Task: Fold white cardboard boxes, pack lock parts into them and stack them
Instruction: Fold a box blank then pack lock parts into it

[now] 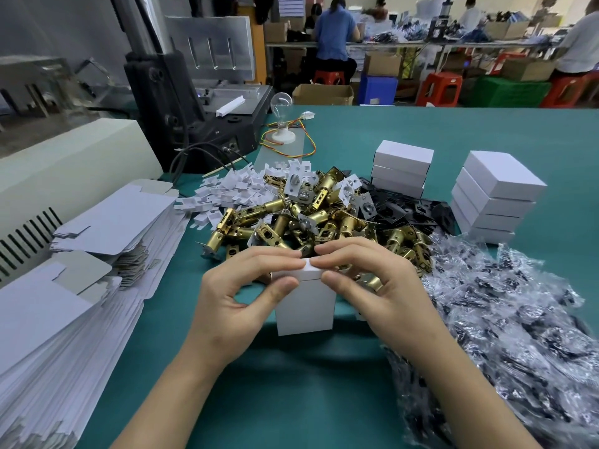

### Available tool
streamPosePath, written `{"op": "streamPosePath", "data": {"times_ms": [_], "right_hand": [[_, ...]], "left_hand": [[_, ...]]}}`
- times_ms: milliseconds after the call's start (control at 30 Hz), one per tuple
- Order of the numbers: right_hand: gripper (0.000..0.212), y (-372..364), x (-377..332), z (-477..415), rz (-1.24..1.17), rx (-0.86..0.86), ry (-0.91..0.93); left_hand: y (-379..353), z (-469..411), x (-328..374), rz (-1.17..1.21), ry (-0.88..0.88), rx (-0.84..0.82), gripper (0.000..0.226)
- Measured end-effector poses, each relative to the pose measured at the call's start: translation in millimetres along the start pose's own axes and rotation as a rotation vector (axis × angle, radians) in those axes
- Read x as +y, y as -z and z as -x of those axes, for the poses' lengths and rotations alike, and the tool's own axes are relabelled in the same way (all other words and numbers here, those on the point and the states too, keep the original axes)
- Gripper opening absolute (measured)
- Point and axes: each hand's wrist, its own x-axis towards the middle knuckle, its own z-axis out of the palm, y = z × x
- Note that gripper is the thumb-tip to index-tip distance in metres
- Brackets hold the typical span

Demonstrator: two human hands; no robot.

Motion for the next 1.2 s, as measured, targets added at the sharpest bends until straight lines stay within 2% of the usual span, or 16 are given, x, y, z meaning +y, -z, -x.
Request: {"op": "streamPosePath", "data": {"times_ms": [333, 600, 700, 800, 900, 1033, 1100, 1200], "right_hand": [[0.013, -0.2, 2.6, 0.7, 0.018, 0.002, 0.049], [0.015, -2.0, 6.7, 0.9, 0.067, 0.012, 0.064], [0.015, -3.9, 7.9, 0.7, 0.079, 0.036, 0.063], [0.018, -4.4, 10.3, 0.8, 0.059, 0.063, 0.036], [0.033, -7.8, 8.8, 2.0, 0.067, 0.062, 0.011], [0.064, -18.0, 2.4, 7.5, 0.17, 0.114, -0.017], [0.074, -25.3, -2.6, 11.1, 0.288, 0.124, 0.013], [0.089, -37.6, -11.6, 15.1, 0.493, 0.041, 0.014]], "left_hand": [[1.9, 1.8, -5.3, -0.046, -0.043, -0.023, 0.016], [0.4, 2.4, -10.9, -0.008, 0.009, -0.012, 0.02], [0.7, 4.2, -11.1, -0.044, 0.024, -0.02, 0.036], [-0.4, 6.1, -11.6, -0.051, 0.156, -0.053, 0.047], [-1.4, 6.4, -11.7, 0.014, 0.23, -0.033, 0.036], [-2.4, 2.9, -11.2, 0.175, 0.376, 0.118, 0.024], [-3.3, 1.6, -10.9, 0.261, 0.453, 0.193, 0.027], [-6.2, 0.8, -10.7, 0.354, 0.535, 0.287, 0.036]]}}
